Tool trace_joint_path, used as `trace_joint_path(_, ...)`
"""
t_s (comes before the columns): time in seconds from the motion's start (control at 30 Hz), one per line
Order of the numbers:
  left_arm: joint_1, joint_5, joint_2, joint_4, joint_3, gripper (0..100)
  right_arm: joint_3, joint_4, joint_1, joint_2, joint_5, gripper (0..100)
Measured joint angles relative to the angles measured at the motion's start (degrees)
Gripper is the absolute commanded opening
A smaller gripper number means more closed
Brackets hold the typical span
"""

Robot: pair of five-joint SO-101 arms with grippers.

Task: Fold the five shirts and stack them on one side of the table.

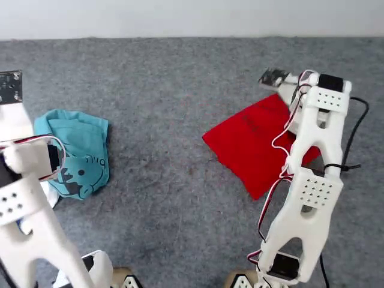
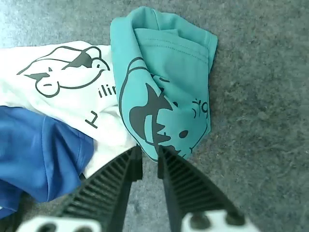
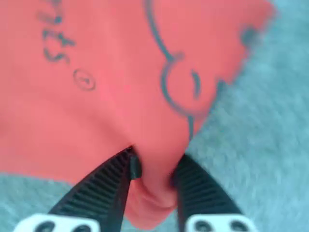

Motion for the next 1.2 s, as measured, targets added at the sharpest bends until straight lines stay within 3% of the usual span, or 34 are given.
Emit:
trace_joint_path(0.2, -0.2, 0.0, -1.9, 0.0, 0.0, 7, -7.9, 8.6, -0.2, 0.0, -27.4, 37.3)
trace_joint_path(0.43, -0.2, 0.0, -1.9, 0.0, 1.1, 7, -7.9, 8.7, -1.4, -1.4, -58.2, 37.5)
trace_joint_path(0.77, -2.2, -0.1, -1.9, 0.0, 2.9, 7, 13.5, 8.7, -8.8, -19.3, -77.8, 37.6)
trace_joint_path(1.0, -7.3, -0.1, -1.9, 0.0, 4.7, 7, 21.2, 8.6, -13.7, -20.3, -88.6, 37.7)
trace_joint_path(1.2, -7.8, -2.4, -1.9, 0.0, 4.7, 7, 21.5, 6.2, -13.8, -14.8, -92.3, 56.0)
